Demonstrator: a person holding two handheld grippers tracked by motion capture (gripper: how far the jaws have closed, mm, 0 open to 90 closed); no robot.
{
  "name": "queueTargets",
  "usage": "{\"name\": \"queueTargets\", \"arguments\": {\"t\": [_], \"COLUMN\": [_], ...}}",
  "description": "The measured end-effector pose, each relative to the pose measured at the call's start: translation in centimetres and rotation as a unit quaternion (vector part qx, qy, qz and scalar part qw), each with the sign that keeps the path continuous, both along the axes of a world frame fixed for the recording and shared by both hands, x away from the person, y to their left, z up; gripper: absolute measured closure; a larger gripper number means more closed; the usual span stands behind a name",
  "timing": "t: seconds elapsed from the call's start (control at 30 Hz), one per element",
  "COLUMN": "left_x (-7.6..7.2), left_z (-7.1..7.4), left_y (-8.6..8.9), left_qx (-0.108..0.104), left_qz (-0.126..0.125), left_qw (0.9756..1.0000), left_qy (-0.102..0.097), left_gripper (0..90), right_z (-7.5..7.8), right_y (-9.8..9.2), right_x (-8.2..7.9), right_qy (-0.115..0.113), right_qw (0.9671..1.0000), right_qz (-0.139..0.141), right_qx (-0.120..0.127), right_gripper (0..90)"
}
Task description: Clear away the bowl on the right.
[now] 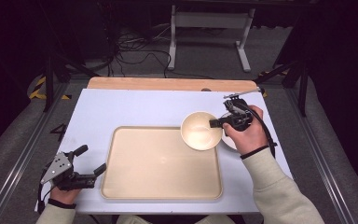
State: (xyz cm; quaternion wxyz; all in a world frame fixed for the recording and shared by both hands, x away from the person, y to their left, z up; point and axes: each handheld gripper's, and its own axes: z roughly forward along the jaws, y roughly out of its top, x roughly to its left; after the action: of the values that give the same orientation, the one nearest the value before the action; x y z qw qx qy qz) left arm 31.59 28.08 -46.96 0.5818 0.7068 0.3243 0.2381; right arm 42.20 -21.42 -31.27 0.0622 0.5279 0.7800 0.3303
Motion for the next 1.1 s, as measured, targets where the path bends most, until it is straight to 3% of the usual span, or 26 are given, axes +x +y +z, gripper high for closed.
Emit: {"name": "queueTargets", "arguments": {"t": [0.53, 1.1], "left_x": [0.0, 0.0], "left_z": [0.0, 0.0], "left_y": [0.0, 0.0], "left_qx": [0.0, 0.001], "left_qz": [-0.001, -0.002], "left_qw": [1.0, 1.0], "left_qy": [-0.001, -0.001], "left_gripper": [0.6, 0.6], "right_z": [-0.1, -0.8], "right_y": [3.8, 6.9], "right_x": [-0.2, -0.1], "right_qy": [0.001, 0.012], "right_qw": [0.9977, 0.9941], "right_qz": [0.067, 0.106], "right_qx": [0.011, 0.019], "right_gripper": [80.4, 80.1]}}
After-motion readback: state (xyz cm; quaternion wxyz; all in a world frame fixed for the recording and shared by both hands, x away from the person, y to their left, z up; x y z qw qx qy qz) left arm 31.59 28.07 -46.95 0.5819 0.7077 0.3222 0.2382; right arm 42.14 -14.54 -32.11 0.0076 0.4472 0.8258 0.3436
